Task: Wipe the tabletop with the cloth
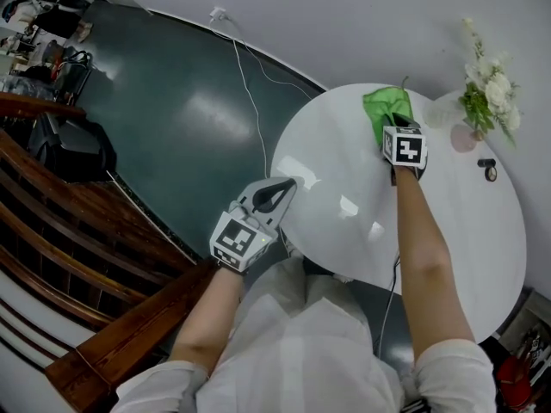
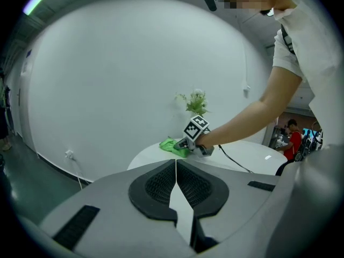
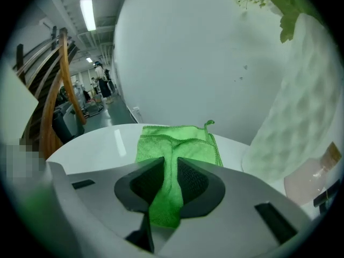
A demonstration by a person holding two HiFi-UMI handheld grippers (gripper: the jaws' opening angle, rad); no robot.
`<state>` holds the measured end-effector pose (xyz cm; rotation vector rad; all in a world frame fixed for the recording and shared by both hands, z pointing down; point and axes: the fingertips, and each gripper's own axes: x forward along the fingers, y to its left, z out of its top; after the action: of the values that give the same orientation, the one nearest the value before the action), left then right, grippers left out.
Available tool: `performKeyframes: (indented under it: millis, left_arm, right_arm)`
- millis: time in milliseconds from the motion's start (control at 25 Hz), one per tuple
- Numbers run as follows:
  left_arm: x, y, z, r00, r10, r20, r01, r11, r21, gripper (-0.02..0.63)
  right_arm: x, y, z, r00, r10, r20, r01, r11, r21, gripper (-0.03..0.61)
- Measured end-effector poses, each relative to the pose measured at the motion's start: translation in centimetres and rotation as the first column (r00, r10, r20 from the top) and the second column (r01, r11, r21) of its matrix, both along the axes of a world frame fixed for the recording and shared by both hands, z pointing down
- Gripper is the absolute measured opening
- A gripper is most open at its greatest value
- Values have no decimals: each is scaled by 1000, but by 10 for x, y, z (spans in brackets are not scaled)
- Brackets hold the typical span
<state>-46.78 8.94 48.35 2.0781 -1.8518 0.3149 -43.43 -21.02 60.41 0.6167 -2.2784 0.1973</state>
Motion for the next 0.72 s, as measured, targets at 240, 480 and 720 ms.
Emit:
performKeyframes:
  millis: [240,480,720]
  left_arm:
    - [-12,20,3,1000,-8,3,9,1000,-16,18]
    - [-25,38,5,1000,-26,4,26,999,-24,18]
    - [-28,45,3,999,-36,1,36,999,-11,18]
  right_arm:
    - [-28,-20,-1,985,171,6,-171,985,12,67]
    - [-76,13,-3,996,84,13,-84,996,22,67]
    - [-120,92,-5,987,-159,10,158,986,51,67]
